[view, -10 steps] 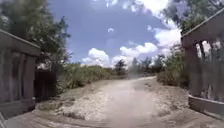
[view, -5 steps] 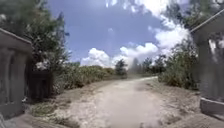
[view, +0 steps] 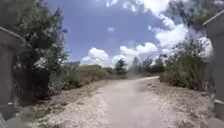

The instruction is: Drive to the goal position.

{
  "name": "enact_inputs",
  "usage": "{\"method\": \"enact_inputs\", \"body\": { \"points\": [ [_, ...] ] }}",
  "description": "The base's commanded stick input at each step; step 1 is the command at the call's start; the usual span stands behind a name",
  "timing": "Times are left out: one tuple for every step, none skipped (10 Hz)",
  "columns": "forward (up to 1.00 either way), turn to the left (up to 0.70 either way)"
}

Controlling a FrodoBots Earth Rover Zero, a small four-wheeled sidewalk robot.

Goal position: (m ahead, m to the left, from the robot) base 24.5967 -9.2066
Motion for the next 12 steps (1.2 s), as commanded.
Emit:
{"method": "enact_inputs", "body": {
  "points": [
    [0.45,0.00],
    [0.45,0.00],
    [0.45,0.00],
    [0.45,0.00],
    [0.45,0.00],
    [0.45,0.00],
    [0.45,0.00],
    [0.45,-0.02],
    [0.45,-0.11],
    [0.45,-0.21],
    [0.45,-0.27],
    [0.45,-0.27]
  ]
}}
